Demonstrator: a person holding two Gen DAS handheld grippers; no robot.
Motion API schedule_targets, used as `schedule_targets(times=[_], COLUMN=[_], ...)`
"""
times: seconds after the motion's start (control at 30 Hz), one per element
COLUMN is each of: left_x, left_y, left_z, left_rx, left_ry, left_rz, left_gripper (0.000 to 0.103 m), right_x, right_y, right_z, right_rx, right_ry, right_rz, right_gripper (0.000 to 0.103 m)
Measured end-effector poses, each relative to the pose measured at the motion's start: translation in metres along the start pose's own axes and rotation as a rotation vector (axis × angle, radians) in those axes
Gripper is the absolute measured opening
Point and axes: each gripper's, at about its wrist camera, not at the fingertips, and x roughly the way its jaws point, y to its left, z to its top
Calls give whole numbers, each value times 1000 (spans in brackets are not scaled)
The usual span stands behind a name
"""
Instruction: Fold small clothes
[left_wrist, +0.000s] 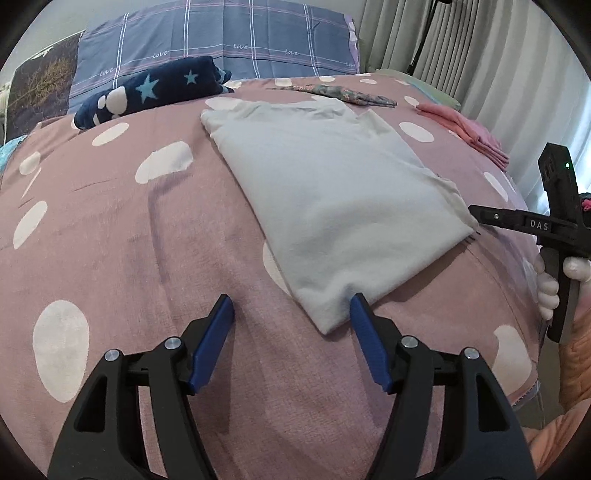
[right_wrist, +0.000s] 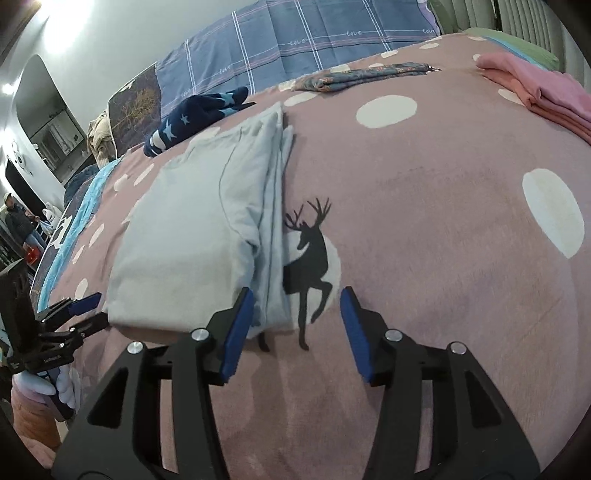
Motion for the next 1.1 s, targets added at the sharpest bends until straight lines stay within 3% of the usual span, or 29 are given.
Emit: schedule_targets(times=[0.33,0.57,0.7,0.83,0.97,1.1], left_x=[-1,8,29,60,84,102], left_y=[1,8,25,48,68,73], left_z=[11,36,66,91,109,125], left_rx=[1,8,-36,-125,-213,-236], left_ry=[-2,-14,-17,21,27,37], left_rz=[-18,-43,-96,-153,-268,-334], left_gripper=[68,71,71,71,71,71], right_x=[1,18,32,56,76,97], right_y=[2,7,7,5,9,19], right_z=[21,43,61,81,98,114], right_rx=[-26,-55,-65,-62,-107,-167], right_ry=[-5,17,30,75,88,117], right_rz=[-33,-17,37,91,148,199], right_gripper=[52,56,65,66,70,68])
